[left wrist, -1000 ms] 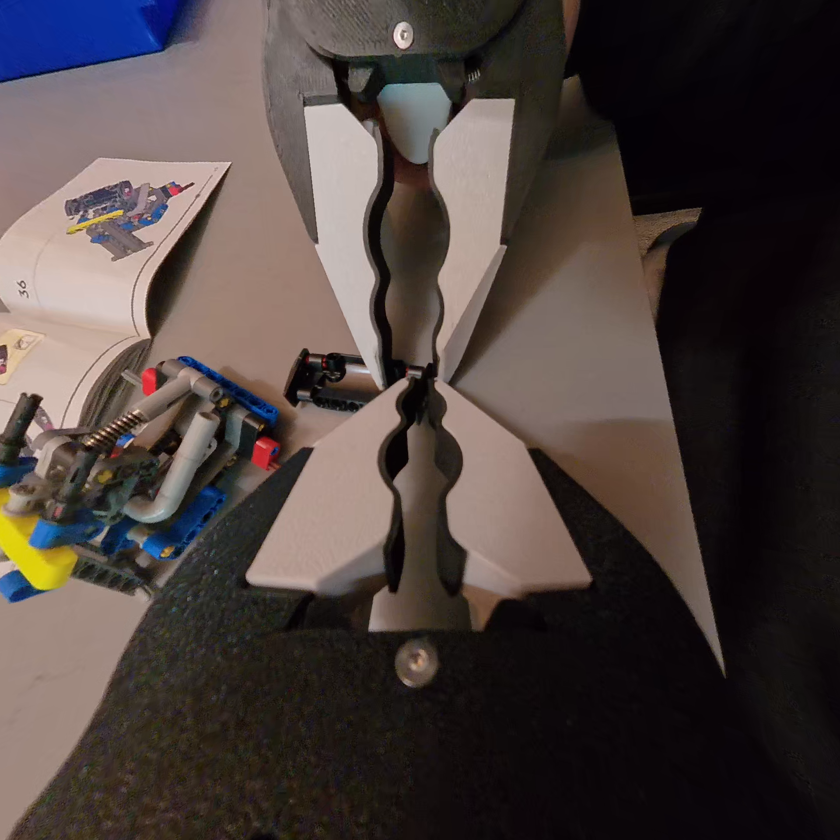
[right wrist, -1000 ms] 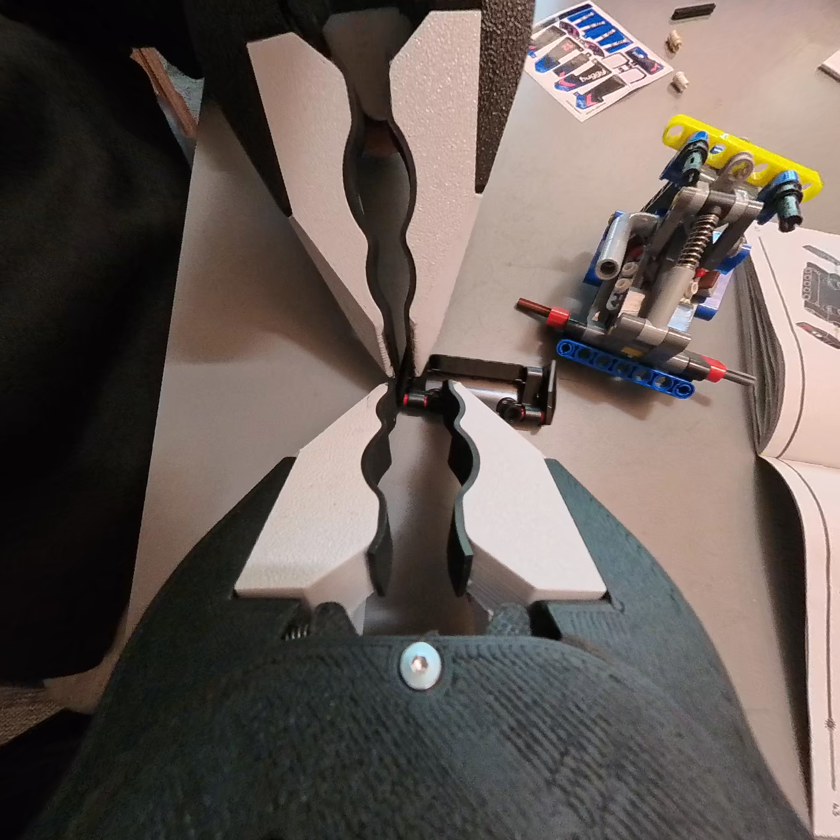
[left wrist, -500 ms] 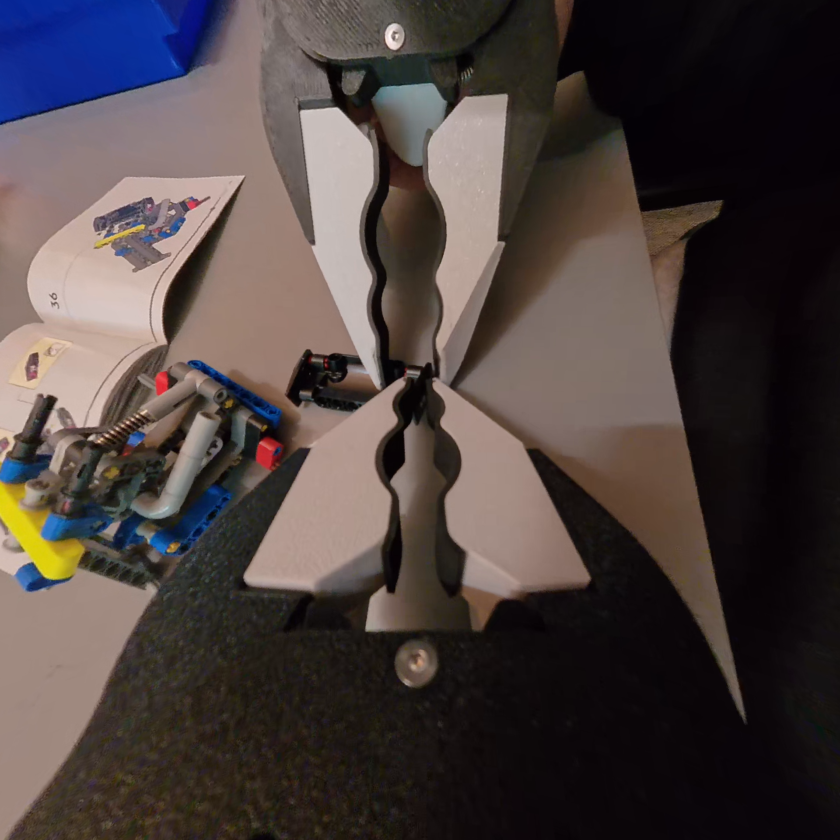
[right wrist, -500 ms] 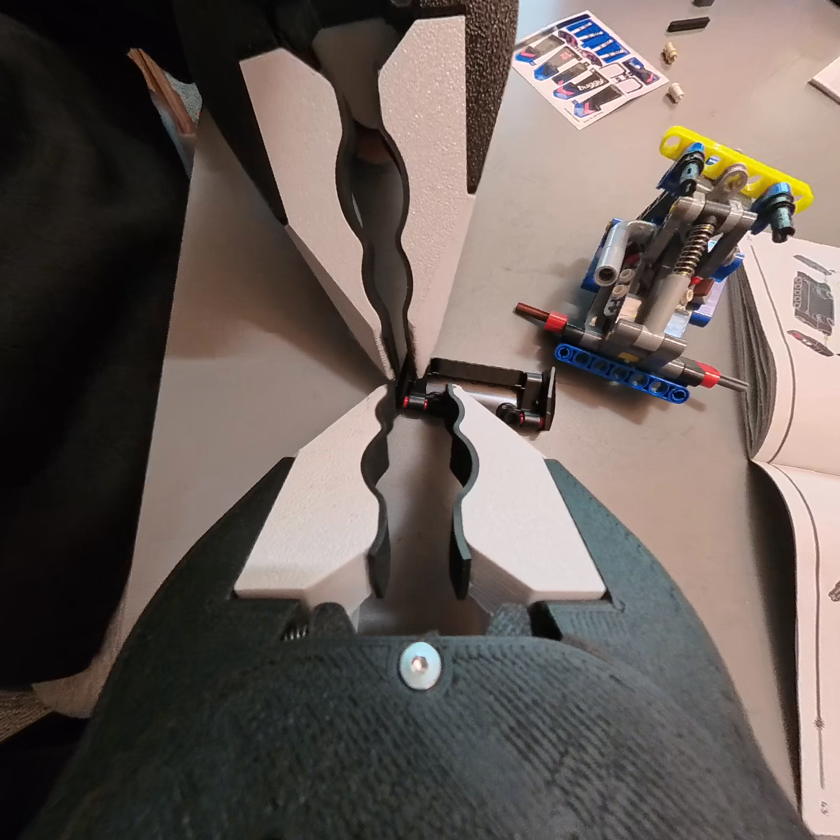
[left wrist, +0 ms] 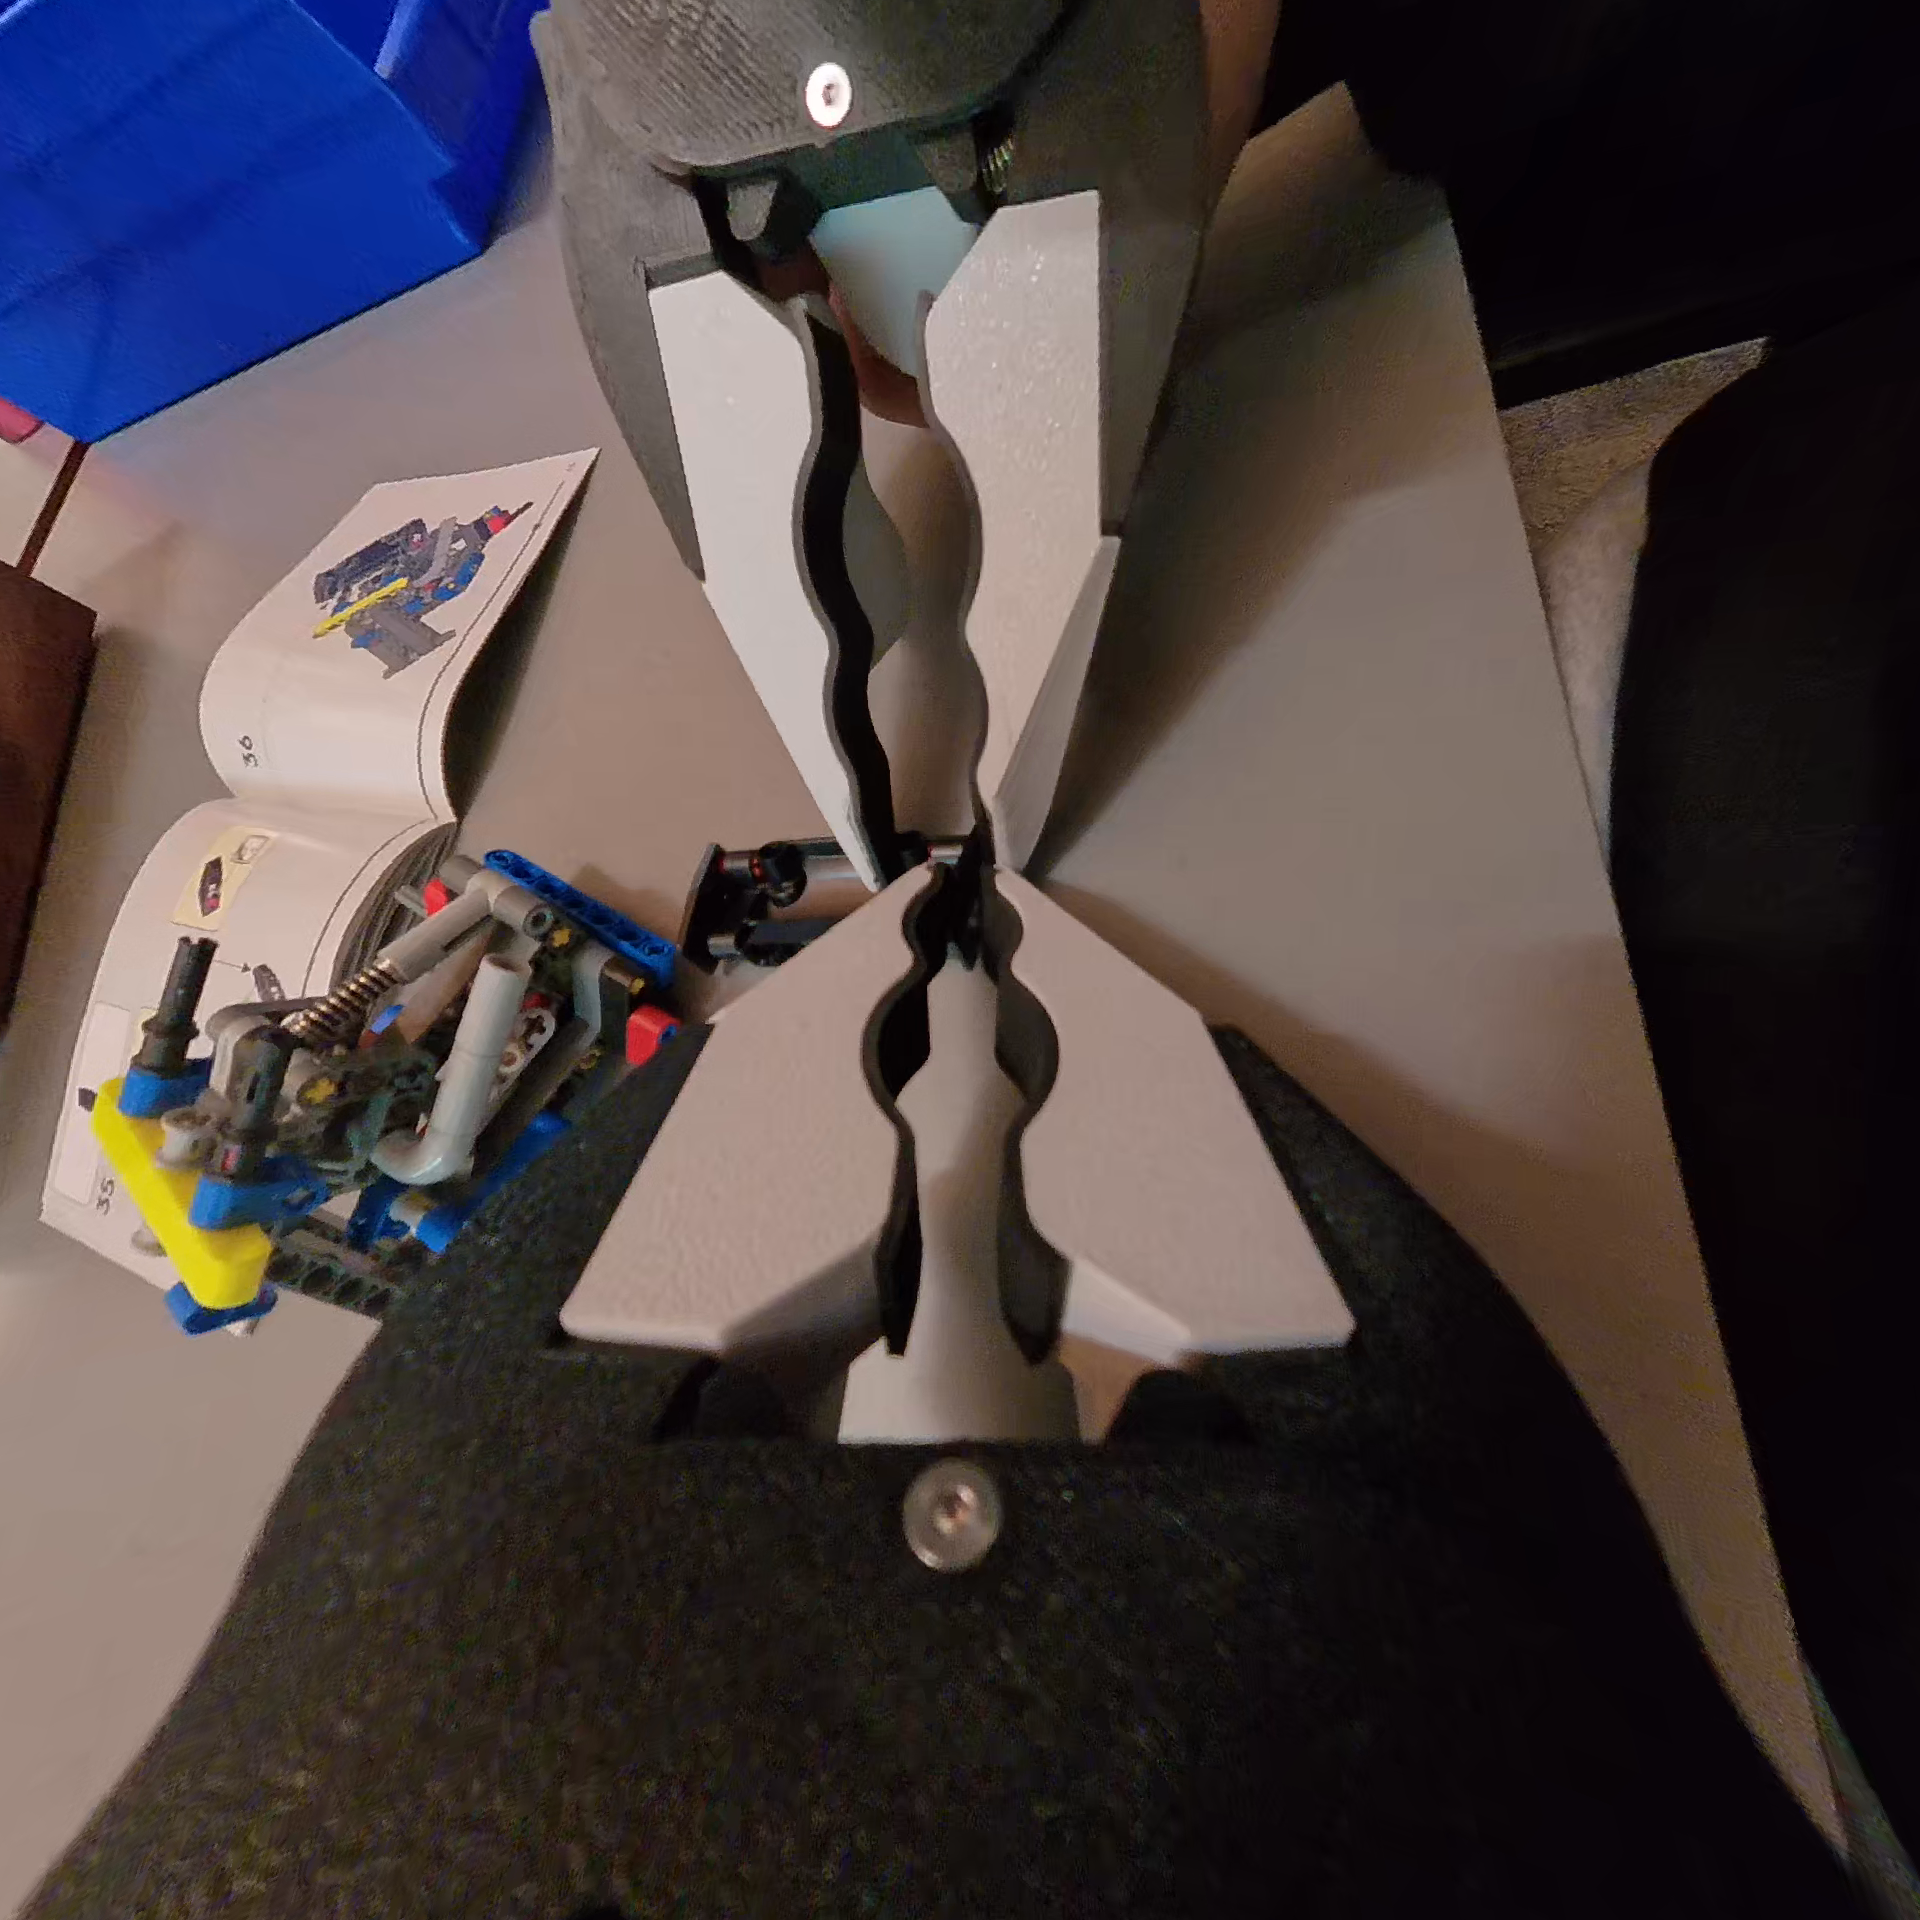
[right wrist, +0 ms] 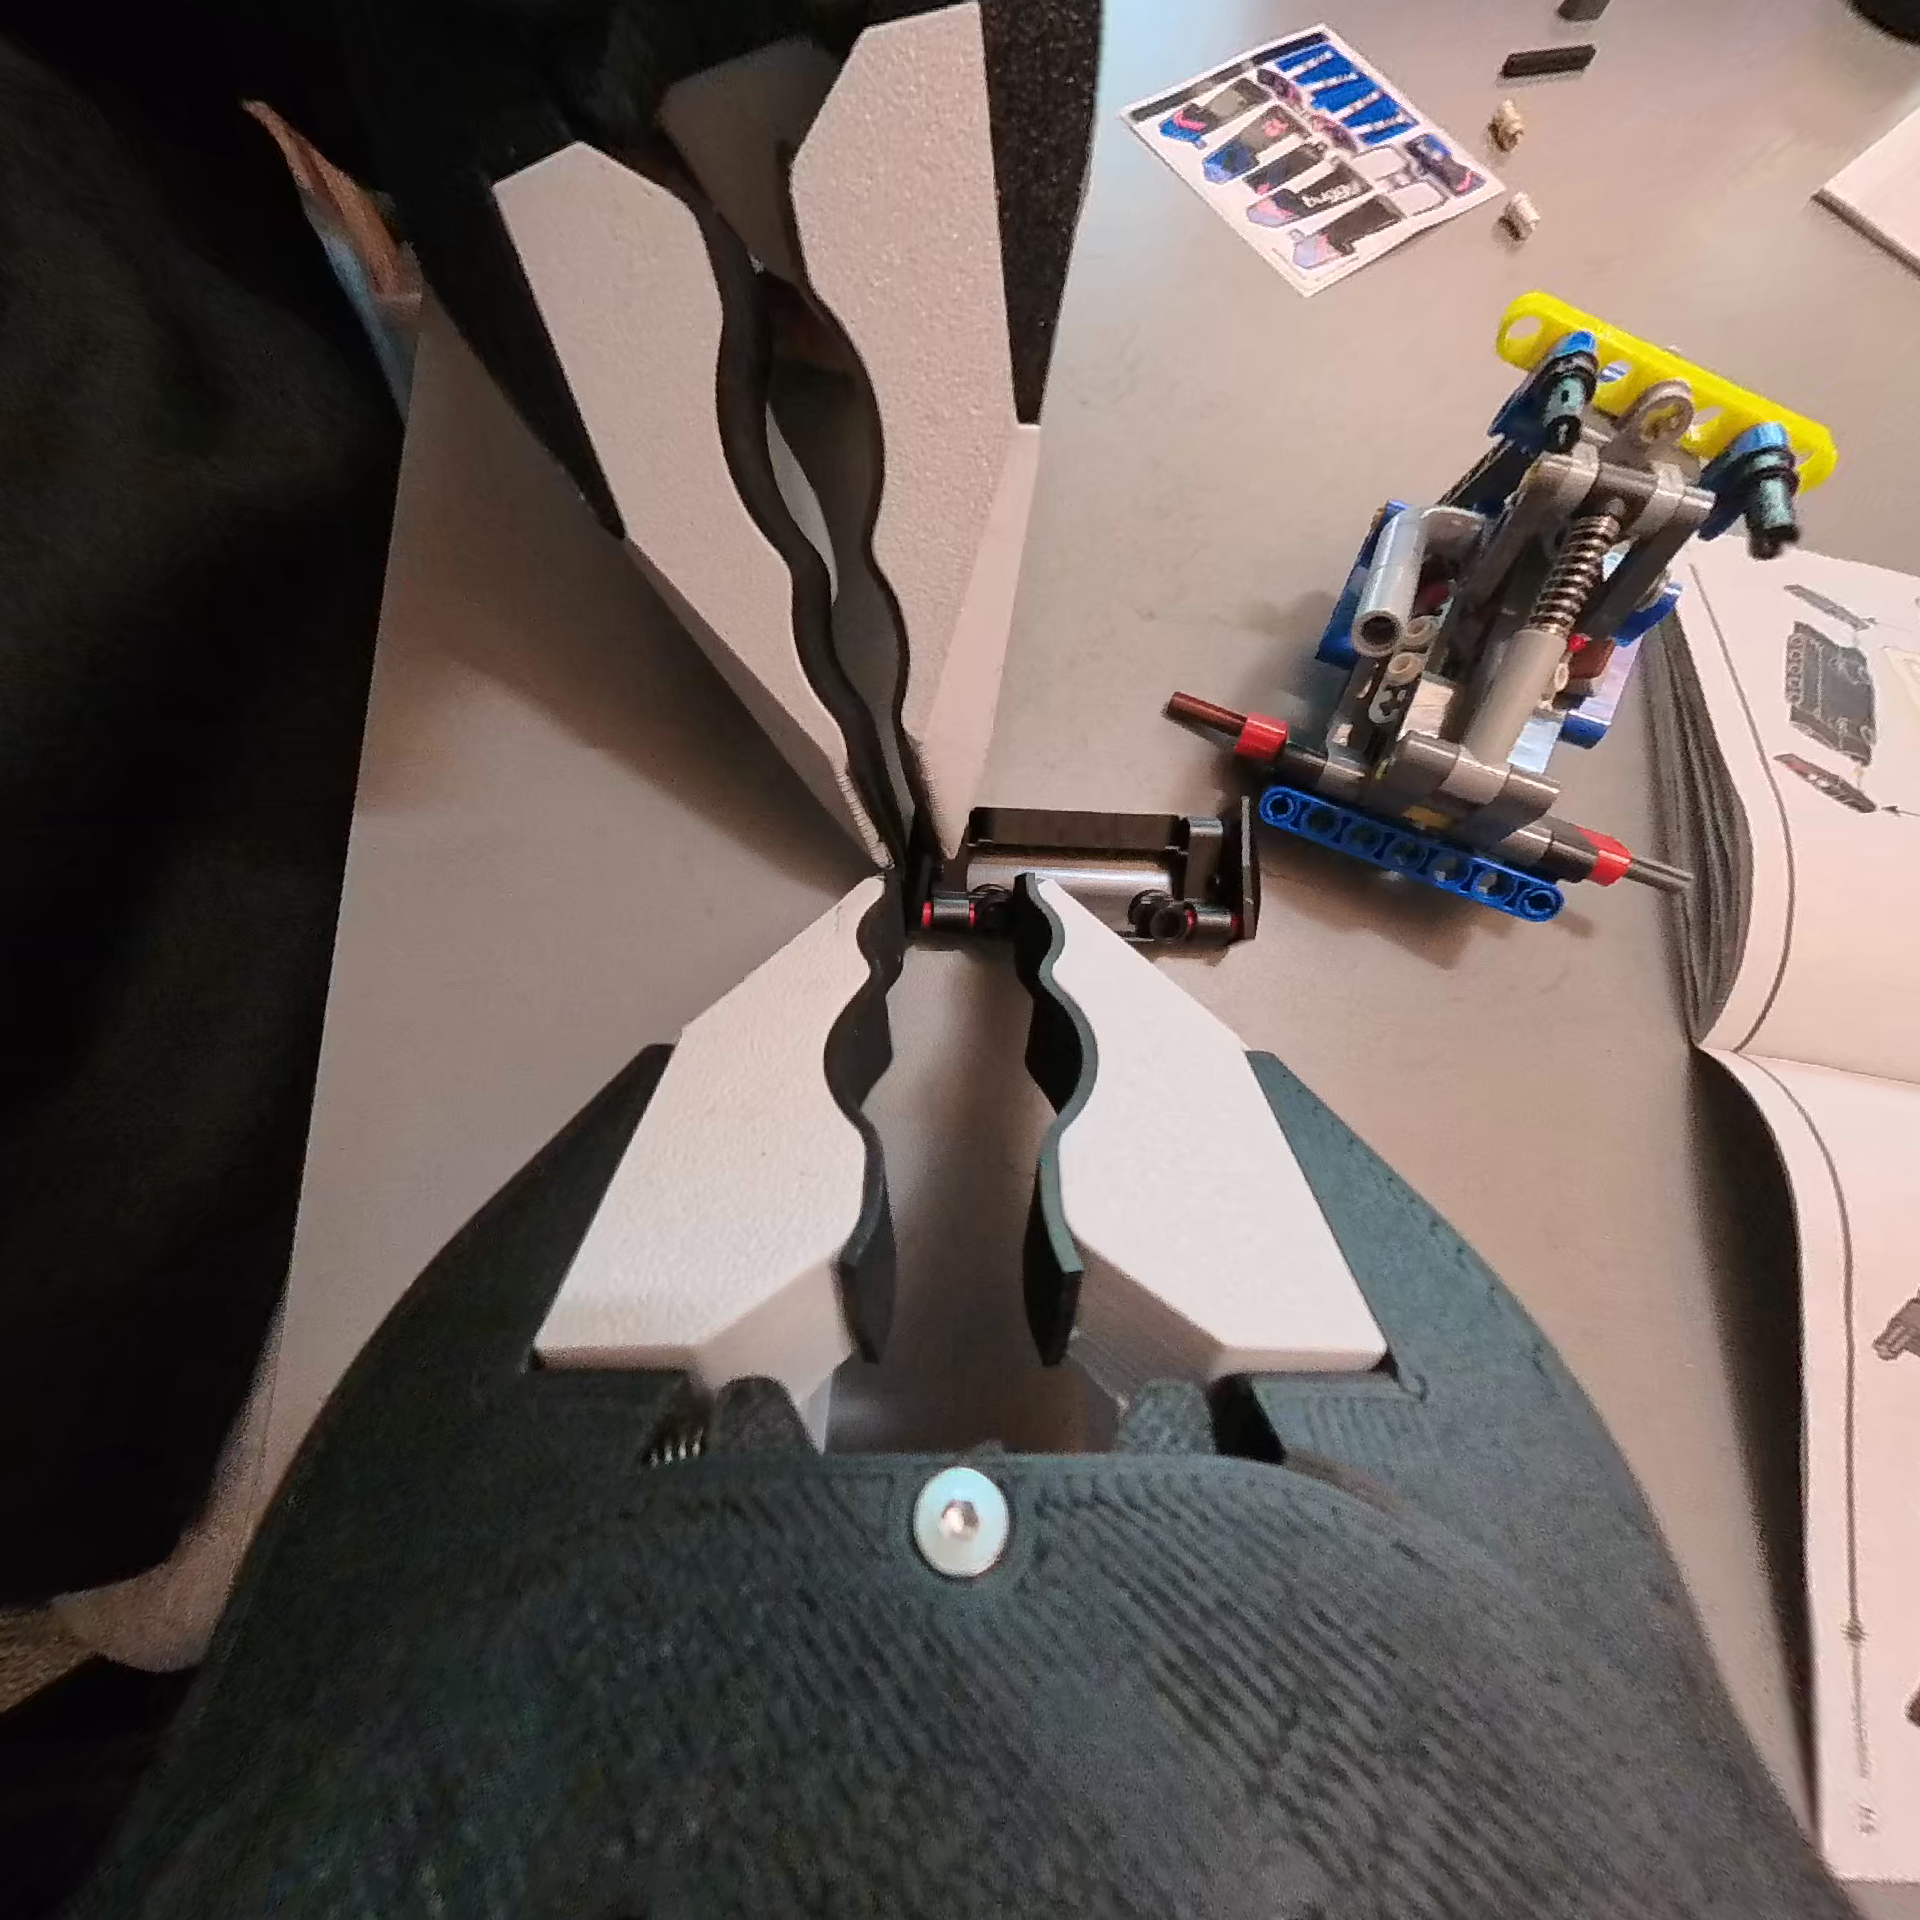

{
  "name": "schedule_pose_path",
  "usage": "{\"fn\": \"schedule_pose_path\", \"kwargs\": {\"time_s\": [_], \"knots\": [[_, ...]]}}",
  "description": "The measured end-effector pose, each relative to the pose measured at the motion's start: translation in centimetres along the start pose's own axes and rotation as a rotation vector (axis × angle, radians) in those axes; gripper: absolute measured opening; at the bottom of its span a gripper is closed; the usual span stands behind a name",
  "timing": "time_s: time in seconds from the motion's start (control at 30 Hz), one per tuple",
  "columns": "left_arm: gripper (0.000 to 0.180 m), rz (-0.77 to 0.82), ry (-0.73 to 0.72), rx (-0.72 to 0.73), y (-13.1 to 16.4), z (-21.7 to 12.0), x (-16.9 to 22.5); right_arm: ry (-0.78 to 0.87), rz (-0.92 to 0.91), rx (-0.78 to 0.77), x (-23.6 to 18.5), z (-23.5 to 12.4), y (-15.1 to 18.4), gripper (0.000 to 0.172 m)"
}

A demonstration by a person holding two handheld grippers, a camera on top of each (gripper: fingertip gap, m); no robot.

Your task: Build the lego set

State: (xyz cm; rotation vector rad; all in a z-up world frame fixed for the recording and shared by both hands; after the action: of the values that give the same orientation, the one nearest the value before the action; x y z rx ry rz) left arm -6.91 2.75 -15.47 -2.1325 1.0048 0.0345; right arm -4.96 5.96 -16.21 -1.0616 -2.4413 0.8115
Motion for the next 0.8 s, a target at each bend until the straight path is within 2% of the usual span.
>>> {"fn": "schedule_pose_path", "kwargs": {"time_s": [0.1, 0.2, 0.3, 0.33, 0.37, 0.4, 0.57, 0.8], "knots": [[0.002, 0.034, 0.0, 0.009, 0.0, -0.1, 0.2, -0.001, -0.008, 0.005, -0.1, 0.0, -0.1, 0.019], [0.002, 0.076, 0.0, 0.018, 0.0, -0.1, 0.5, 0.029, -0.019, 0.036, 0.0, -0.5, -0.2, 0.037], [0.002, 0.093, -0.004, 0.023, 0.1, -0.2, 0.4, 0.034, 0.042, 0.062, 0.9, -0.9, -0.2, 0.044], [0.001, 0.104, 0.01, 0.023, 0.1, -0.2, 0.6, 0.071, 0.077, 0.051, 1.7, -0.8, -0.1, 0.07], [0.001, 0.119, 0.021, 0.014, 0.3, -0.1, 0.7, 0.124, 0.093, 0.025, 2.5, -0.7, 0.3, 0.089], [0.0, 0.138, 0.023, -0.003, 0.5, 0.1, 0.7, 0.141, 0.076, 0.003, 2.8, -0.5, 0.6, 0.095], [0.0, 0.15, 0.035, 0.006, 0.5, 0.2, 0.5, 0.084, 0.052, 0.006, 2.6, -0.3, 0.4, 0.099], [0.0, 0.052, 0.131, 0.033, 0.4, -0.2, -0.1, 0.063, -0.121, 0.058, 2.2, -0.2, -0.5, 0.087]]}}
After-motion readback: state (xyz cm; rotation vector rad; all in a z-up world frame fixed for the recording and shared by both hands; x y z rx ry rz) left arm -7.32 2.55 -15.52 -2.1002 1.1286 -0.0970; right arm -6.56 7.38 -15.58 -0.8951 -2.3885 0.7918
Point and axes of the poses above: each gripper's, where its closed fingertips meet, z out along the fingers, y out of its underside, x = y × z across the jaws, the point moved 3 cm from there along -z, back along the fingers, and after that the axes turned 10 degrees about -x, right-handed, at the moved point
